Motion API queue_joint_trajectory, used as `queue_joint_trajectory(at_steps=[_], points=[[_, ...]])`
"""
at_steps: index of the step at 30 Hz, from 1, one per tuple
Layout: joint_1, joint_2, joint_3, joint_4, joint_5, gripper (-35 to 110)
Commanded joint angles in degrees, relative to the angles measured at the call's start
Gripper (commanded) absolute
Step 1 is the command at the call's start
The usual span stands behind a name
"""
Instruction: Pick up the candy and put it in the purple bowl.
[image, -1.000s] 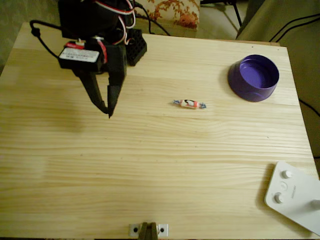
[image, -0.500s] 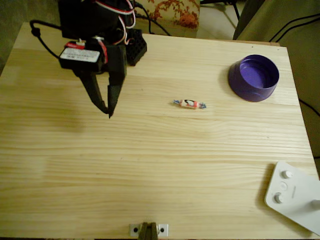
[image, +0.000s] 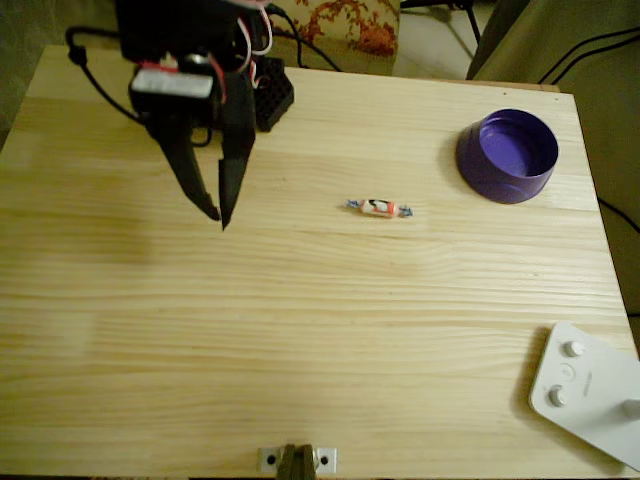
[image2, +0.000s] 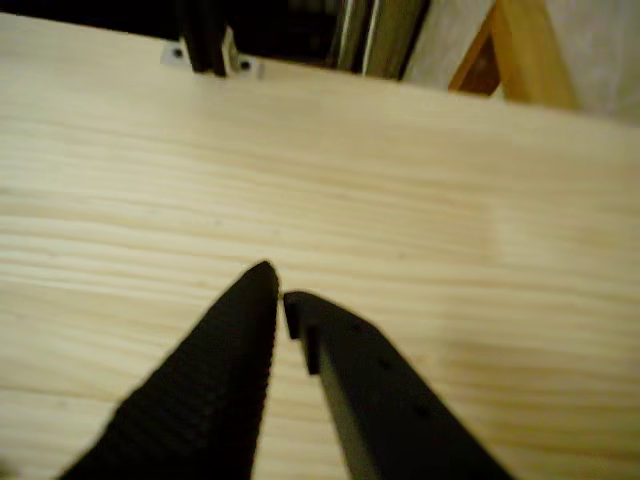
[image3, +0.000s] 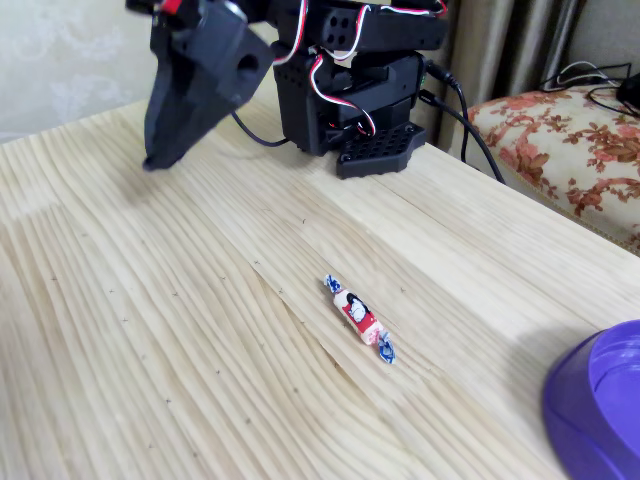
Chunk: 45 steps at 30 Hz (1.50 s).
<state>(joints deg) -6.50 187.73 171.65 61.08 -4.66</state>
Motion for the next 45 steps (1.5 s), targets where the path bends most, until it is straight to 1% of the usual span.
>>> queue_joint_trajectory(at_steps=[1, 7, 8, 9, 10, 11, 13, 16, 20, 23, 26, 28, 36, 37, 40, 45], points=[[-2.1, -5.6, -9.8, -0.3, -5.3, 0], [-5.9, -20.3, -21.2, -0.4, -18.3, 0], [-6.6, -23.4, -23.6, -0.2, -23.3, 0], [-7.5, -26.5, -26.2, 0.8, -30.9, 0], [-8.3, -29.6, -28.7, 2.5, -41.0, 0], [-9.1, -32.5, -31.2, 3.9, -45.6, 0], [-10.3, -37.7, -35.9, 5.4, -45.0, 0], [-14.0, -43.8, -40.9, 9.8, -47.5, 0], [-20.7, -49.1, -45.4, 17.9, -49.7, 0], [-26.6, -53.8, -48.9, 23.4, -46.5, 0], [-31.1, -58.7, -52.4, 25.9, -41.7, 0], [-33.8, -61.2, -53.8, 25.8, -38.8, 0], [-46.2, -68.6, -55.7, 21.1, -25.4, 0], [-47.2, -69.8, -55.6, 20.2, -23.6, 0], [-49.0, -72.8, -55.5, 18.5, -16.2, 6], [-51.7, -78.5, -54.4, 14.4, -9.3, 8]])
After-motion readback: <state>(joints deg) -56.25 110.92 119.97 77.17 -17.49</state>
